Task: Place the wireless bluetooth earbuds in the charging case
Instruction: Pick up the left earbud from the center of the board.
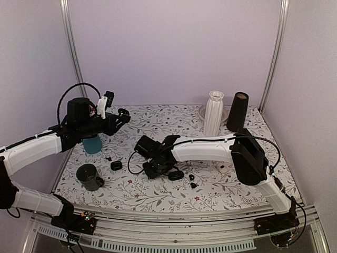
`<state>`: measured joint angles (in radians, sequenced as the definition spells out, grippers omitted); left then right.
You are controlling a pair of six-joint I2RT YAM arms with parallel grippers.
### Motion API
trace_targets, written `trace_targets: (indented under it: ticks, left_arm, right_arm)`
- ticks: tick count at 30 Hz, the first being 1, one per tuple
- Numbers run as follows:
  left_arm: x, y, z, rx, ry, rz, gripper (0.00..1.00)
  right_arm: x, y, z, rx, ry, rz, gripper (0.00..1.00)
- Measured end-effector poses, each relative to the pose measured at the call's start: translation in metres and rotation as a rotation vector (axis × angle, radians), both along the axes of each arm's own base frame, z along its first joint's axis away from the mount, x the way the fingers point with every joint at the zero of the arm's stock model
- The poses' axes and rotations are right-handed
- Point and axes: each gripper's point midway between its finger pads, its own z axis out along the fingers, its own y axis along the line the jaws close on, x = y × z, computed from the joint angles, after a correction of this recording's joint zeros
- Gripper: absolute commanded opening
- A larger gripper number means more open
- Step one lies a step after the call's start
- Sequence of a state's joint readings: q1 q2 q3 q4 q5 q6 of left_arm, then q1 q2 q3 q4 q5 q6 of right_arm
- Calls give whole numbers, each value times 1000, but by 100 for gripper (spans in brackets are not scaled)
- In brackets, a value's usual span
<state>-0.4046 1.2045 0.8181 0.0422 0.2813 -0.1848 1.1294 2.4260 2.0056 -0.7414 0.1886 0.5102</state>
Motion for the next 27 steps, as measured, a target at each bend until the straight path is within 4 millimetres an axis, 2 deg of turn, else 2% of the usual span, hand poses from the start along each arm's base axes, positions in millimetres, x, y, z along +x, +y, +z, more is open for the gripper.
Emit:
trace_targets:
  ticks: [4,12,16,27]
  left_arm:
    - [0,0,0,-1,0,0,0]
    - [0,0,1,-4,0,0,0]
    - [0,0,1,-5,1,-2,0]
    - [0,-1,2,-20,4,-1,0]
  right_arm:
    - [0,-3,0,-15,-9,-4,28]
    - [-1,-3,-1,-18,-5,-5,20]
    - [-2,-3,-1,-16,1,-2,11]
    - [-3,2,0,38,15,14,5]
